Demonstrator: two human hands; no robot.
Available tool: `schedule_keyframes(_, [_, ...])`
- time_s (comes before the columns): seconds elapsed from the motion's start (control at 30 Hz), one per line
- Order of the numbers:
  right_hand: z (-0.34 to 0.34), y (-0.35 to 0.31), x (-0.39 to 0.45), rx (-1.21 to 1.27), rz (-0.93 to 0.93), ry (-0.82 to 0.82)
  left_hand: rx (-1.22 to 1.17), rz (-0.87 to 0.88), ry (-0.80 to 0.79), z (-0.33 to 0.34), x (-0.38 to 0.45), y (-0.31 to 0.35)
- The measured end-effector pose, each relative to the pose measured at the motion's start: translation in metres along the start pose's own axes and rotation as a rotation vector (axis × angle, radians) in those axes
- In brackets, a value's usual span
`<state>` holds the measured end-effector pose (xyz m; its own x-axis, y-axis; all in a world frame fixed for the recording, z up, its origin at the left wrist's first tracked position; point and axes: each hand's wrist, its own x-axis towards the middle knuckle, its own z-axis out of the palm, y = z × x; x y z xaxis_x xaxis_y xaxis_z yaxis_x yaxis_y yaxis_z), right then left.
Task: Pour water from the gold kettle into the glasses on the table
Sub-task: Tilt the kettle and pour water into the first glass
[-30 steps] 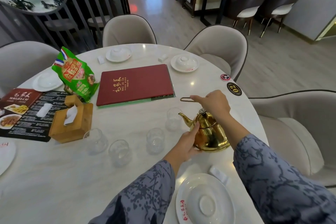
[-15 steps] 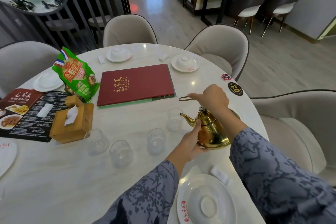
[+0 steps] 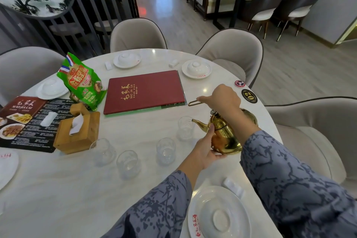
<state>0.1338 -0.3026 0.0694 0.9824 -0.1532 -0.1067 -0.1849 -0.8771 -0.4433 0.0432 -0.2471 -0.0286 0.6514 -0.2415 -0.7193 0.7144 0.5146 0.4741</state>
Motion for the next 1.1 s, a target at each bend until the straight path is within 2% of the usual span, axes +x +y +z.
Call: schedule_keyframes(1.1, [-0.0052, -0.0054, -0.0059, -0.04, -0.032, 0.026, -0.061, -0.012, -0.03, 0.0012, 0.0029, -0.0039])
